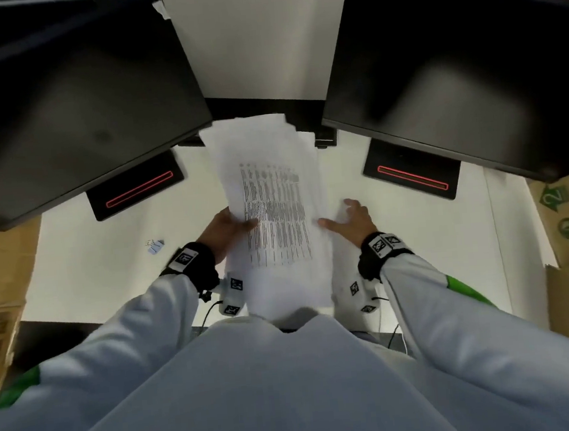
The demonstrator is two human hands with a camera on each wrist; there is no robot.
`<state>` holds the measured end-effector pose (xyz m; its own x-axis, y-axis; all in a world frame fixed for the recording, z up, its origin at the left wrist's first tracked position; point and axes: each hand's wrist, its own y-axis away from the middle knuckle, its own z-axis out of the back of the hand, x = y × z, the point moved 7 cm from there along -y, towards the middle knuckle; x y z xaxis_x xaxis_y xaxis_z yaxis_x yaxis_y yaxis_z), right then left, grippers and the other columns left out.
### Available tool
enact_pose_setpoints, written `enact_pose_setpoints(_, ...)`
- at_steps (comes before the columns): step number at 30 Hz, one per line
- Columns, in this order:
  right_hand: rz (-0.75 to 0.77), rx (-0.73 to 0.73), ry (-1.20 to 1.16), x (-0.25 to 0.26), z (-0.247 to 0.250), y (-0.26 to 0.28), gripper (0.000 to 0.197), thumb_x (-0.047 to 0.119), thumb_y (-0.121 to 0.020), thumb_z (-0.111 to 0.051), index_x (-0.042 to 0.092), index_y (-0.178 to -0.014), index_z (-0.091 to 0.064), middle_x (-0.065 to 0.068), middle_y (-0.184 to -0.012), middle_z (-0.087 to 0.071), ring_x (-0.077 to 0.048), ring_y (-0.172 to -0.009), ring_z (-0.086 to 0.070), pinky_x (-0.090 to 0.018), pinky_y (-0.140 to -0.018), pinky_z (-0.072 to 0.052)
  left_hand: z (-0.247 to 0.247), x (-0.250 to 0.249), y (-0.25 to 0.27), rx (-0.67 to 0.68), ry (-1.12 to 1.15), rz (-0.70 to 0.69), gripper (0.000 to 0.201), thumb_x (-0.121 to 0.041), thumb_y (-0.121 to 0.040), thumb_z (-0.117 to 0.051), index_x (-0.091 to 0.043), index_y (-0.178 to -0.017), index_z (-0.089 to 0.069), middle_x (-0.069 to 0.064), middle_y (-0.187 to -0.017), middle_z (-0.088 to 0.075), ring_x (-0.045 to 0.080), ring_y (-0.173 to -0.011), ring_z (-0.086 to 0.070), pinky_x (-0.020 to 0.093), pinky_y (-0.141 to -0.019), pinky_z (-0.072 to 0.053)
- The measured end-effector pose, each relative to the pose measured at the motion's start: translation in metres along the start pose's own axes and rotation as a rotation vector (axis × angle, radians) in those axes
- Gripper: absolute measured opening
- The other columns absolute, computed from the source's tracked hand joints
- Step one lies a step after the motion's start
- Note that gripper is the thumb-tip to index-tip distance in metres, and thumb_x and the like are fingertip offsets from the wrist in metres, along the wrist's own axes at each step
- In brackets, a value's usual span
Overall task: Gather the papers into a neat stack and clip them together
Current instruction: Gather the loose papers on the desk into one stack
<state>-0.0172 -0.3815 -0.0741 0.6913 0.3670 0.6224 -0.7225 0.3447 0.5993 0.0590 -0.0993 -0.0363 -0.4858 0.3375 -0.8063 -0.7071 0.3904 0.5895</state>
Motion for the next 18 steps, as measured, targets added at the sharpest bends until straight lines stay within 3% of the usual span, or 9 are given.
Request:
enact_pose_setpoints(2,-0.018,0.11,-0.207,0.0,-0.005,-0.003,0.096,0.053,-0.071,-0.079,0.014,-0.145,-0.033,0.0,-0.134,-0.045,-0.018,-0.125,-0.047,-0.038,-0.111,-0.038,0.007,-0.014,0.014,0.099,0.043,0.013,0.035,-0.005,-0.094,-0.066,-0.005,-0.129,-0.065,0.009,-0.121,-0.074,0.022,-0.109,-0.073,0.033,-0.094,-0.057)
enact_pose_setpoints(4,-0.059,0.238,-0.39,-0.001,-0.024,0.0,0.083,0.052,-0.068,-0.082,0.007,-0.13,-0.051,0.0,-0.12,-0.065,-0.016,-0.108,-0.064,-0.035,-0.098,-0.051,0.016,-0.019,0.022,0.15,0.078,0.059,0.033,0.003,-0.094,-0.062,-0.004,-0.126,-0.067,0.009,-0.117,-0.076,0.019,-0.103,-0.075,0.028,-0.086,-0.06)
enact_pose_setpoints(6,-0.102,0.33,-0.493,-0.004,-0.05,0.006,0.072,0.047,-0.065,-0.086,0.002,-0.117,-0.063,-0.007,-0.104,-0.076,-0.019,-0.092,-0.074,-0.031,-0.082,-0.057,0.026,-0.017,0.023,0.119,0.082,0.087,0.035,0.0,-0.092,-0.064,0.0,-0.127,-0.065,0.017,-0.121,-0.073,0.028,-0.105,-0.073,0.036,-0.085,-0.062)
enact_pose_setpoints(9,-0.118,0.216,-0.549,0.001,-0.061,0.013,0.083,0.045,-0.055,-0.093,0.005,-0.12,-0.062,-0.011,-0.113,-0.073,-0.027,-0.098,-0.072,-0.04,-0.091,-0.056,0.035,-0.011,0.014,-0.052,0.027,0.077,0.045,-0.018,-0.083,-0.078,-0.002,-0.123,-0.068,0.018,-0.118,-0.074,0.038,-0.111,-0.07,0.053,-0.099,-0.055)
enact_pose_setpoints(11,-0.041,0.1,-0.578,0.023,-0.048,0.018,0.065,0.032,-0.062,-0.09,0.006,-0.116,-0.065,-0.008,-0.111,-0.073,-0.025,-0.099,-0.071,-0.039,-0.092,-0.055,0.031,-0.012,0.011,-0.162,-0.01,0.052,0.047,-0.028,-0.08,-0.079,-0.007,-0.121,-0.07,0.014,-0.114,-0.076,0.035,-0.108,-0.071,0.056,-0.101,-0.053)
enact_pose_setpoints(14,0.147,-0.067,-0.533,0.072,-0.007,0.033,0.043,0.011,-0.078,-0.079,0.008,-0.118,-0.064,-0.006,-0.117,-0.069,-0.02,-0.103,-0.067,-0.033,-0.096,-0.051,0.015,-0.036,0.012,-0.219,0.017,-0.076,0.046,-0.027,-0.087,-0.074,-0.007,-0.128,-0.067,0.01,-0.118,-0.075,0.032,-0.114,-0.07,0.051,-0.103,-0.052)
enact_pose_setpoints(18,0.394,-0.229,-0.57,0.131,0.062,0.07,0.039,0.011,-0.08,-0.077,0.011,-0.117,-0.065,-0.002,-0.115,-0.07,-0.013,-0.102,-0.068,-0.021,-0.09,-0.053,0.018,-0.093,0.034,-0.23,0.156,-0.302,0.038,-0.026,-0.09,-0.075,-0.019,-0.126,-0.067,0.003,-0.128,-0.071,0.016,-0.12,-0.067,0.033,-0.106,-0.05)
